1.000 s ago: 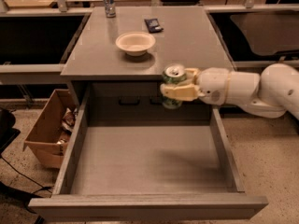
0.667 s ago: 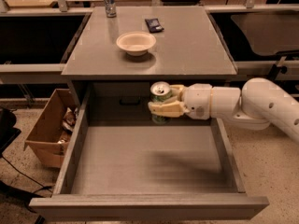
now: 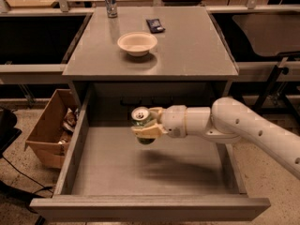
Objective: Place green can into top drawer
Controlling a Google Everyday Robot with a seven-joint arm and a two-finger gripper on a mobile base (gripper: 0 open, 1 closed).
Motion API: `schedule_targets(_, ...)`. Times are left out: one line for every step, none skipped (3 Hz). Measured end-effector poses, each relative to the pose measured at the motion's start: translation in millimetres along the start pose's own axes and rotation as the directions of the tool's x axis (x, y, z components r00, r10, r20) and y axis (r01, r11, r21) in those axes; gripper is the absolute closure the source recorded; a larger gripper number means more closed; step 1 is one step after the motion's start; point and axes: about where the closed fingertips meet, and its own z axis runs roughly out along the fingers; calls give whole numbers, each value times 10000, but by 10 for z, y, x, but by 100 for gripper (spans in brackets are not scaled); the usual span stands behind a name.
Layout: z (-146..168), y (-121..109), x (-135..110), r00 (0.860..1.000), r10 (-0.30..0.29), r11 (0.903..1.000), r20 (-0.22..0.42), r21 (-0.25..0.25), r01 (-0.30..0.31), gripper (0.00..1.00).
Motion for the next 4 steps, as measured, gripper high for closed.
schedule_targets(311,105,203,10000,-56,9996,-13,-283,56,100)
schedule_targets(535,208,412,9999,116,9983,-103,-566,-121,100)
schedule_targets(693,326,594,9995,325,9965,-42,-774,-327,100)
schedule_targets(698,329,603,9994,343,9963,-42,-782,-345,82)
